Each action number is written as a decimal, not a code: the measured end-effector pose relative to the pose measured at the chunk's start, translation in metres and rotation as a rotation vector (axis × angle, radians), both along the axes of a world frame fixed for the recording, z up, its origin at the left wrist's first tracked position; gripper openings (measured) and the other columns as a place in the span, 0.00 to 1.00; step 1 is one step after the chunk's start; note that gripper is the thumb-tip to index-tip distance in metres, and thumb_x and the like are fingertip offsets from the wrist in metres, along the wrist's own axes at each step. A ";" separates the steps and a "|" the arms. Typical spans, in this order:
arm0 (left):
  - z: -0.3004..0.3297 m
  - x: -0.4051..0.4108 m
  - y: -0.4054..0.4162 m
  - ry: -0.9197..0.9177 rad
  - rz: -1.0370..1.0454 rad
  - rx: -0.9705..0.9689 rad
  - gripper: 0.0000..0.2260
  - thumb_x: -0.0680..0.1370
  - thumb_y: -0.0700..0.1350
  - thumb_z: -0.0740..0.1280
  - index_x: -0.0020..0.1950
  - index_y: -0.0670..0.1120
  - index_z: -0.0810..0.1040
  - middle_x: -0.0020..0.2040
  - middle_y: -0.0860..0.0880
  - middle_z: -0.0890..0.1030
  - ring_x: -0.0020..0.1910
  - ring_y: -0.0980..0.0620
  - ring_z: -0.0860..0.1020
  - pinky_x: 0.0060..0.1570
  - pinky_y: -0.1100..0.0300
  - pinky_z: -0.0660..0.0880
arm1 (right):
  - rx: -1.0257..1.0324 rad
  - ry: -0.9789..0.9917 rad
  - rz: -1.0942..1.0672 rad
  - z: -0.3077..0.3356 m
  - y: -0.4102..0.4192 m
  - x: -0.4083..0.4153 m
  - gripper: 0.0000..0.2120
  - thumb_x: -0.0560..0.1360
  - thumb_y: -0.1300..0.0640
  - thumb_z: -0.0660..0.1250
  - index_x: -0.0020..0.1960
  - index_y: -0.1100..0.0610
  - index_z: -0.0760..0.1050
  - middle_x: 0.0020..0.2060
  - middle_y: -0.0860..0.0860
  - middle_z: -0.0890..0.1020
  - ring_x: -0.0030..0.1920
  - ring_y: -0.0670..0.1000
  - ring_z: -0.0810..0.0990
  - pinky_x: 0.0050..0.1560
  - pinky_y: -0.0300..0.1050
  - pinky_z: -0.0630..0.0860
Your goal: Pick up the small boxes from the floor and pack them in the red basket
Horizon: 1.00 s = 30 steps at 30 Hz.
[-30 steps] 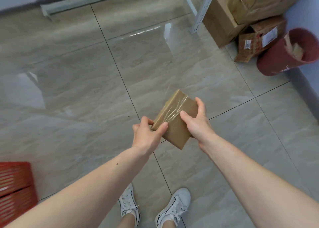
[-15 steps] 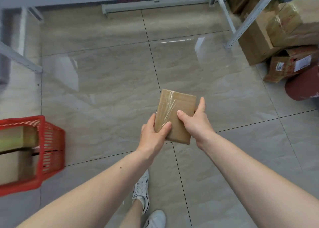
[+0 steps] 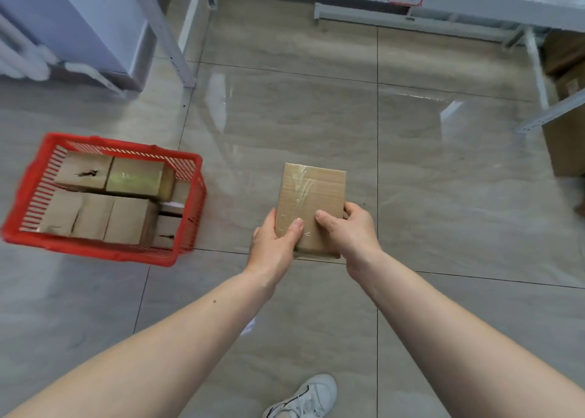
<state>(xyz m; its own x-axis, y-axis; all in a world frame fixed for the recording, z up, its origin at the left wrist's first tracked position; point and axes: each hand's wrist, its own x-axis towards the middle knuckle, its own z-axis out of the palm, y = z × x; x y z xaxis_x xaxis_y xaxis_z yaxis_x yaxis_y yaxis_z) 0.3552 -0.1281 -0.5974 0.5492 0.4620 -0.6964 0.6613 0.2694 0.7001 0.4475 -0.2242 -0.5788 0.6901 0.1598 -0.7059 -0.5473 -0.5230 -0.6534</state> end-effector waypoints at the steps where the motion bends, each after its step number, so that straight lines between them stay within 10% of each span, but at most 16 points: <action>1: 0.003 -0.010 0.016 -0.006 0.009 0.004 0.26 0.66 0.65 0.66 0.63 0.62 0.74 0.60 0.51 0.80 0.59 0.52 0.79 0.63 0.50 0.75 | 0.001 0.003 0.012 0.002 0.019 -0.010 0.33 0.55 0.42 0.69 0.59 0.51 0.77 0.63 0.53 0.78 0.53 0.52 0.84 0.57 0.55 0.81; 6: 0.002 -0.067 0.111 -0.017 0.069 0.032 0.16 0.76 0.54 0.68 0.62 0.56 0.72 0.59 0.54 0.80 0.57 0.55 0.79 0.60 0.56 0.75 | 0.047 0.017 0.046 0.001 0.118 -0.066 0.16 0.72 0.55 0.70 0.59 0.50 0.77 0.54 0.50 0.84 0.53 0.52 0.83 0.58 0.54 0.80; 13: -0.027 -0.136 0.243 0.061 0.024 0.044 0.31 0.67 0.63 0.67 0.69 0.60 0.68 0.60 0.54 0.81 0.59 0.50 0.80 0.61 0.45 0.76 | 0.094 0.055 0.016 -0.024 0.246 -0.138 0.18 0.76 0.62 0.67 0.65 0.52 0.73 0.56 0.51 0.83 0.55 0.51 0.82 0.55 0.46 0.79; 30: -0.106 -0.170 0.330 0.097 0.069 -0.110 0.27 0.80 0.49 0.64 0.77 0.56 0.58 0.68 0.52 0.75 0.65 0.51 0.75 0.67 0.49 0.72 | -0.024 0.156 0.157 -0.105 0.326 -0.154 0.30 0.68 0.46 0.72 0.67 0.41 0.66 0.59 0.53 0.79 0.55 0.53 0.82 0.56 0.53 0.80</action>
<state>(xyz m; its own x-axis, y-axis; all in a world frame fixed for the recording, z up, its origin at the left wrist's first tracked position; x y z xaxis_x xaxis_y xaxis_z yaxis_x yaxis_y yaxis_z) 0.1856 0.2014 -0.7033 0.4464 0.4142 -0.7932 0.7015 0.3883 0.5975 0.2936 0.1020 -0.6842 0.5398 0.2387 -0.8072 -0.5515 -0.6243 -0.5533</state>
